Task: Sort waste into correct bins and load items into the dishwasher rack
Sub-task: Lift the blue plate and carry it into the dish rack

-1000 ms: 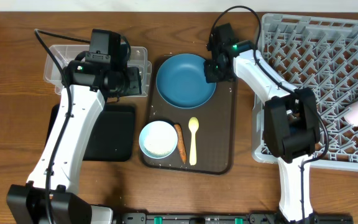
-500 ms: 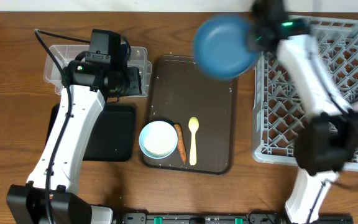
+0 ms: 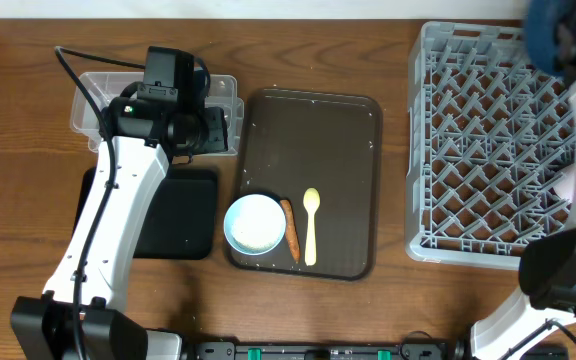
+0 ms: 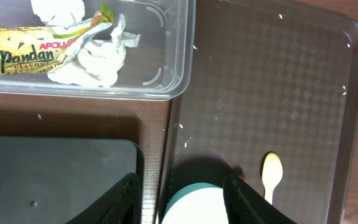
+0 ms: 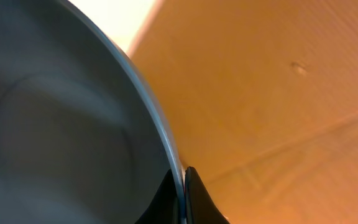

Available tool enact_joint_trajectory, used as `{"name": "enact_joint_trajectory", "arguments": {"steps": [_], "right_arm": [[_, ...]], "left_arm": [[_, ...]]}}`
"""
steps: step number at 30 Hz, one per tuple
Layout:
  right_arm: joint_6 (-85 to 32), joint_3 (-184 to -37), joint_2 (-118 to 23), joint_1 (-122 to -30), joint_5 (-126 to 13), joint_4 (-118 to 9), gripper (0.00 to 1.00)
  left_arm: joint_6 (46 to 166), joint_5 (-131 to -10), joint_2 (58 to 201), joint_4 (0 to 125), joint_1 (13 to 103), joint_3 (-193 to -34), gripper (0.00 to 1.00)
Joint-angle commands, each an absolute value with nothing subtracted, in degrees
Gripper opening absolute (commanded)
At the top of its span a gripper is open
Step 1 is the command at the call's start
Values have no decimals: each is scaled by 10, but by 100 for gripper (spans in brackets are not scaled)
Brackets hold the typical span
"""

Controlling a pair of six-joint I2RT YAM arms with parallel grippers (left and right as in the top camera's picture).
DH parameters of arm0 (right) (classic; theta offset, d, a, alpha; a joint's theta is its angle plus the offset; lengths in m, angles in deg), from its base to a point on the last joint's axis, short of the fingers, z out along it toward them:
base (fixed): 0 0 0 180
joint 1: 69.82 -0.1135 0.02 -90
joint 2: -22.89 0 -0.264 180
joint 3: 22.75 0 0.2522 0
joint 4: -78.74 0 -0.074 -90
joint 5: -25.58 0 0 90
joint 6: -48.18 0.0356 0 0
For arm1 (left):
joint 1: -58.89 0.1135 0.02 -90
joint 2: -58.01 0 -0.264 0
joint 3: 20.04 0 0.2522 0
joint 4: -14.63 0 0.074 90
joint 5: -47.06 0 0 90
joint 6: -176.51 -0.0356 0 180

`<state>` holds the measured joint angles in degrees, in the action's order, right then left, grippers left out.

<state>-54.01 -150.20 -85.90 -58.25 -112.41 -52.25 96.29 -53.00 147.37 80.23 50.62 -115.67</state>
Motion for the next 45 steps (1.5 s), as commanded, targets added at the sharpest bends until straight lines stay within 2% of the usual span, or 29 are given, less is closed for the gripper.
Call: {"name": "enact_joint_trajectory", "arguments": {"steps": [1,13,22,33,39,45], "right_arm": [[-565,-1500,-872,-550,-1191,-539,1],[-713,-1500,-948,-499,-1242,-685,1],[-767,-1500,-1009,-496,-1246,-702,1],[-814,-1500,-1019,-503,-1229,-705,1],[-898,-1500,-1019,-503,-1258,-781,1],[-855,-1490,-1019,-505,-1241,-724,1]], "left_arm": [[955,-523,1475,802,508,-1149,46],[956,-523,1475,802,508,-1149,46],[956,-523,1475,802,508,-1149,46],[956,-523,1475,799,508,-1149,46],[956,-523,1475,798,508,-1149,46],[956,-523,1475,796,508,-1149,46]]}}
